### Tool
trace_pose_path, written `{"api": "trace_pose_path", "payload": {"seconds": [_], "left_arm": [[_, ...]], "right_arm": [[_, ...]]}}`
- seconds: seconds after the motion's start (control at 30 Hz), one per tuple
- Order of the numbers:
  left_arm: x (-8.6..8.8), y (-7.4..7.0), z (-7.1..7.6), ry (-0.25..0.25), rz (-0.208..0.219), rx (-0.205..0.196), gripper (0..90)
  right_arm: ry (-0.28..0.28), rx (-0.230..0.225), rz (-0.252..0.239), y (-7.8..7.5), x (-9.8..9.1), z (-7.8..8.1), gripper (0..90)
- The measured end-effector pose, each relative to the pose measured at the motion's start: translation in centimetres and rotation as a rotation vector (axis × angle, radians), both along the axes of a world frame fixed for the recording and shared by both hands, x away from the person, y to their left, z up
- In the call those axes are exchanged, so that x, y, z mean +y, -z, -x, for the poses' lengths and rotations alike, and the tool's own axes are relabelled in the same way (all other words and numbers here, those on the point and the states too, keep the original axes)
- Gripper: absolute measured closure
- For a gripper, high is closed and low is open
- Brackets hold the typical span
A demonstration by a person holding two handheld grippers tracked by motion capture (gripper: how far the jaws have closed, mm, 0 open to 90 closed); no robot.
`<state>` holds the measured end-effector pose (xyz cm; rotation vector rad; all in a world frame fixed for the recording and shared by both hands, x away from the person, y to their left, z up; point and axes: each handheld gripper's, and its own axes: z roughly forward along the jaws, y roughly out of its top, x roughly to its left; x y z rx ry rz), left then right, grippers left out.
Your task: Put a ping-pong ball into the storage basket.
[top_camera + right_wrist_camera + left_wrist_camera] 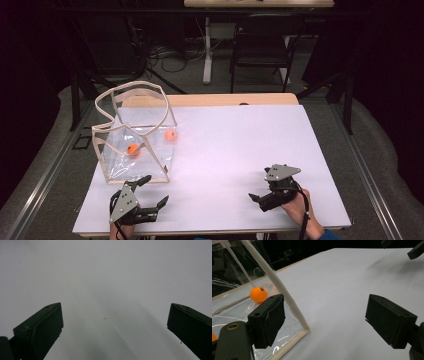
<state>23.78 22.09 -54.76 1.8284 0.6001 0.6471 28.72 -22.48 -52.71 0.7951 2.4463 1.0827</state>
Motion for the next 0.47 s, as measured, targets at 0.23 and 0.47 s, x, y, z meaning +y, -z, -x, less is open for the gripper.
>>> {"api": "trace_pose_path", "payload": {"seconds": [0.23, 0.47], "left_arm": [[0.0, 0.0, 0.0, -0.004, 0.002, 0.000, 15.7], [-0.1, 0.1, -0.1, -0.002, 0.003, 0.004, 15.7]], "right_arm": [[0.010, 0.016, 0.001, 1.3, -0.3, 0.7, 0.0], [0.014, 0.013, -0.011, 1.4, -0.4, 1.0, 0.0]]}}
